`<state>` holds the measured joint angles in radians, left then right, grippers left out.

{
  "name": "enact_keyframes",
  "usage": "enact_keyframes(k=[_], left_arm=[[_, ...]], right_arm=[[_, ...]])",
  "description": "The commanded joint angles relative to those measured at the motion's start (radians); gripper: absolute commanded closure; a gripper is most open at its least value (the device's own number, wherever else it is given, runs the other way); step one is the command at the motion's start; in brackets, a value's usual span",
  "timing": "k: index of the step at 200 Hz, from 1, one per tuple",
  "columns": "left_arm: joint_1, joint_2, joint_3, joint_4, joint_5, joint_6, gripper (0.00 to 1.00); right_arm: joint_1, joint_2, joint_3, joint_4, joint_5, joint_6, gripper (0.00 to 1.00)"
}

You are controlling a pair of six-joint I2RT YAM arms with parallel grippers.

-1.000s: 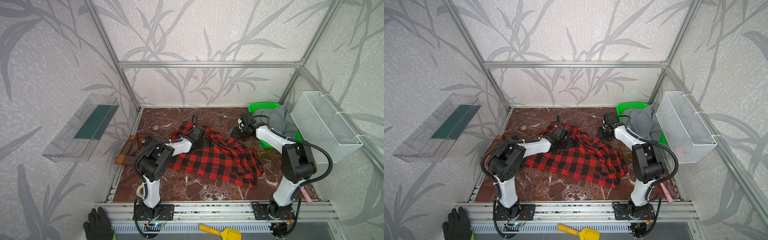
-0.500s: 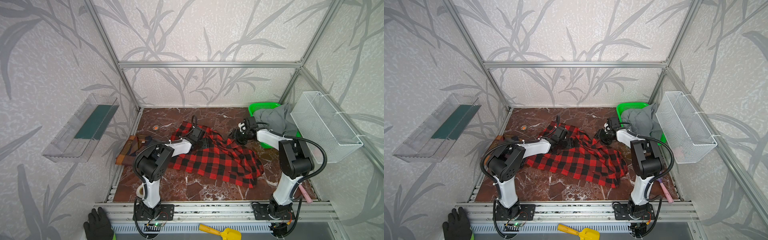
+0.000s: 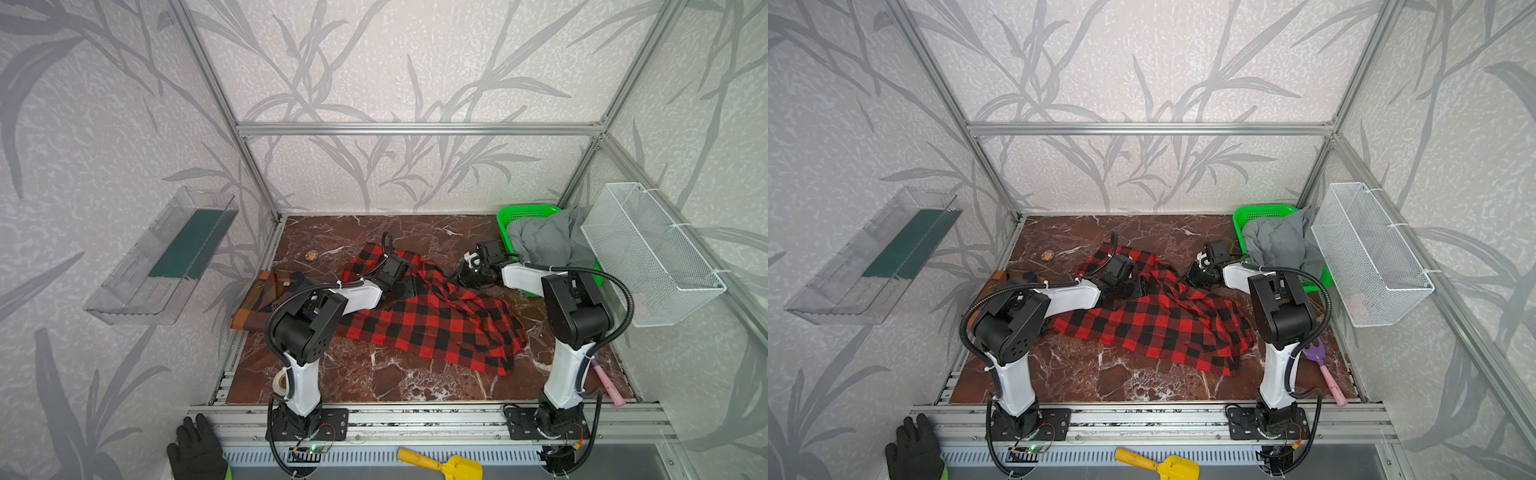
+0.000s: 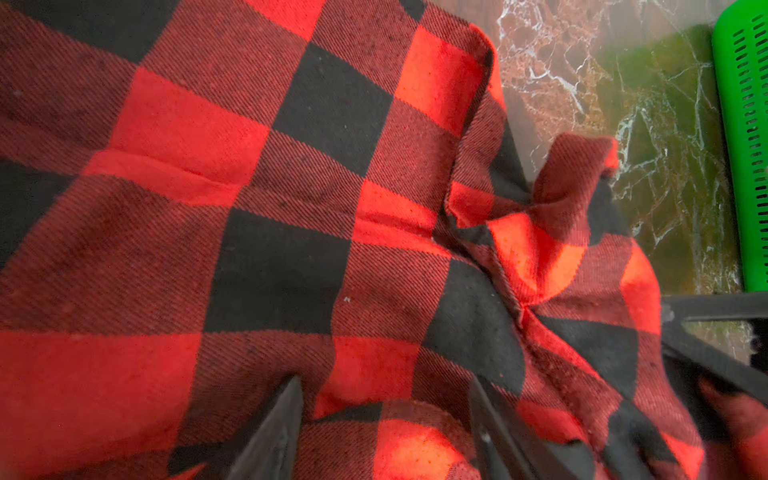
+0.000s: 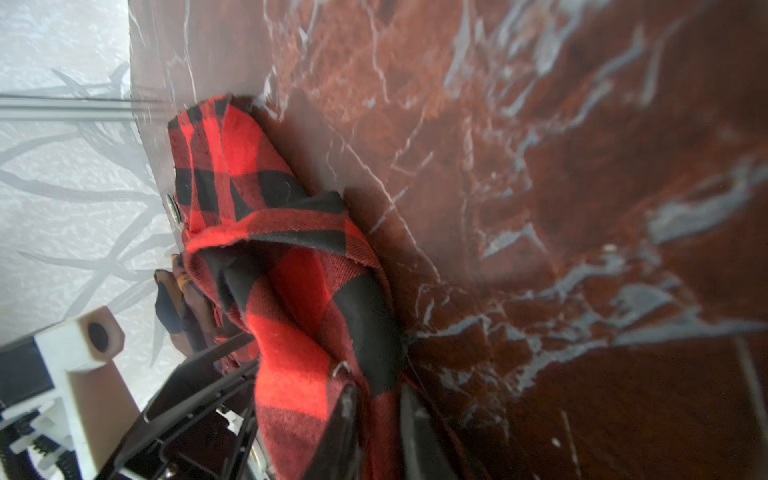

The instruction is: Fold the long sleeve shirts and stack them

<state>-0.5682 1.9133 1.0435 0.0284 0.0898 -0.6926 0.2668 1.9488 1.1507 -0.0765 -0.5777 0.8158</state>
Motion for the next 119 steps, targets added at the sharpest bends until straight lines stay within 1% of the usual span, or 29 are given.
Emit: enact_keyframes(k=[1,9,69,76,86,93,119], left_arm=[[0.003,0.116,-0.108,-0.283,0.016,-0.041,0.33],[0.003,0.115,-0.113,-0.280,0.016,-0.041,0.33],[0.005,0.105,-0.163,-0.255,0.016,-0.047,0.33],[0.005,0.105,-0.171,-0.250,0.016,-0.048,0.33],[0.004,0.106,-0.179,-0.241,0.019,-0.051,0.33],[0.004,0.106,-0.186,-0.236,0.021,-0.054,0.33],[0.005,0.117,-0.203,-0.217,0.031,-0.064,0.33]], right_arm=[[-0.005,-0.062,0.057,-0.035,0.041,-0.044,0.96],[-0.004,-0.079,0.075,-0.057,0.057,-0.063,1.00],[-0.003,-0.230,0.136,-0.130,0.105,-0.138,1.00],[0.001,-0.237,0.145,-0.146,0.121,-0.156,1.00],[0.009,-0.286,0.159,-0.173,0.143,-0.170,1.00],[0.015,-0.307,0.168,-0.185,0.153,-0.217,1.00],[0.061,-0.366,0.181,-0.200,0.197,-0.296,1.00]])
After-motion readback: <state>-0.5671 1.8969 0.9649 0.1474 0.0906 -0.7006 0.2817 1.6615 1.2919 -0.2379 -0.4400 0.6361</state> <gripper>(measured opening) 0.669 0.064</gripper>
